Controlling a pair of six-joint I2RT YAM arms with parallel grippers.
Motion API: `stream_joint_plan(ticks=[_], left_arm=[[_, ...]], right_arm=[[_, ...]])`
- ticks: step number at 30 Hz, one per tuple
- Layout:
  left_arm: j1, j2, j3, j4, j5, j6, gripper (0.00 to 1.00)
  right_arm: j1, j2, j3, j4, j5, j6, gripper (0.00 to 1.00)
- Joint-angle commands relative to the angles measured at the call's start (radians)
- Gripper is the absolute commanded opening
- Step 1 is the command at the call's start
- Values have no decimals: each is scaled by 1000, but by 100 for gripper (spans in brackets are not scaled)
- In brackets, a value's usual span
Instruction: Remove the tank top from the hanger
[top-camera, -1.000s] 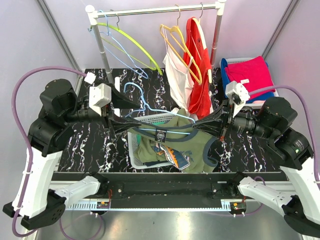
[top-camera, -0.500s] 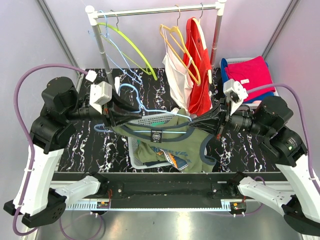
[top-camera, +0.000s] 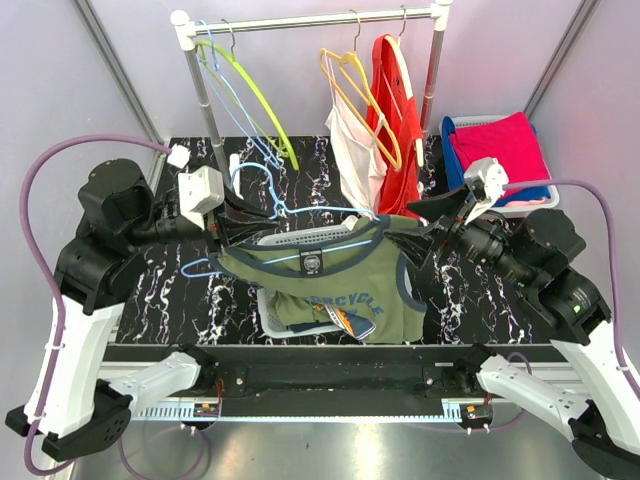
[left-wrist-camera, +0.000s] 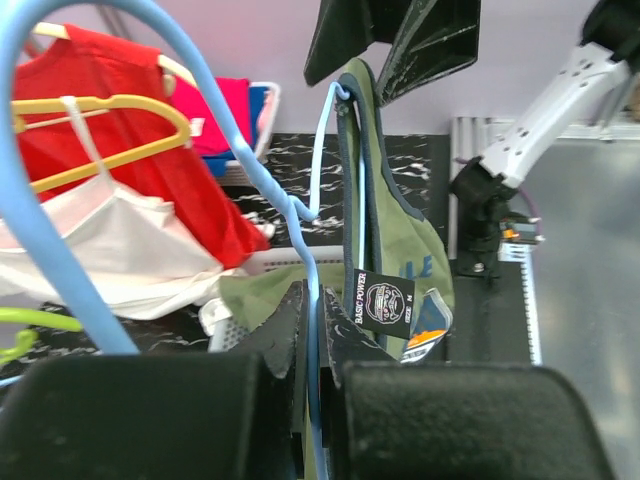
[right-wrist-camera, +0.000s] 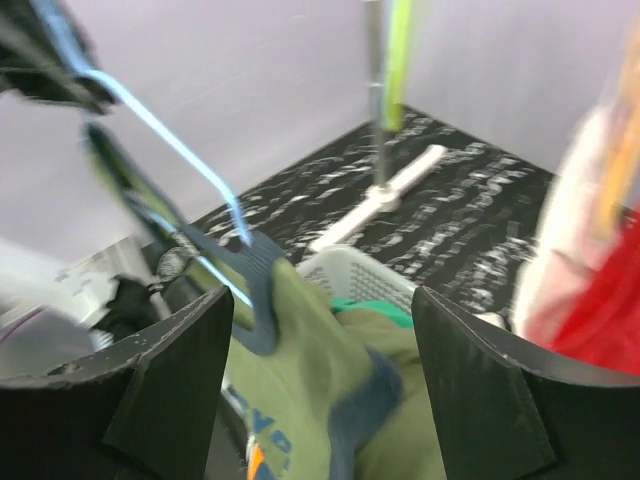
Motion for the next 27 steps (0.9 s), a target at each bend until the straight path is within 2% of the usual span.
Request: stream_joint_plan(ticks=[1,6,13,20,23,24,26,27], left_arm=[[3,-40,-9,33,-110,68,0],[10,-47,3,25,-118,84,0],[16,-42,15,25,-110,81,0],[20,-41,23,25,-83,62,0],[22,-42,18,25,-83,61,0],[22,-42,15,25,-83,62,0],[23,-45,12,25,-83,62,0],[25,-45,14,25,-83,62,0]], right_arm=[[1,-50,-18,41,253,-15,80],[1,-121,-84,36,269,40,72],[1,-155,-223,125,51,123,65],[1,-113,-268,201,9,146,62],[1,-98,-260,208,3,153,49],[1,-101,-260,211,2,155,39],[-1,-104,-262,211,8,157,26],[1,-113,-260,202,25,157,11]])
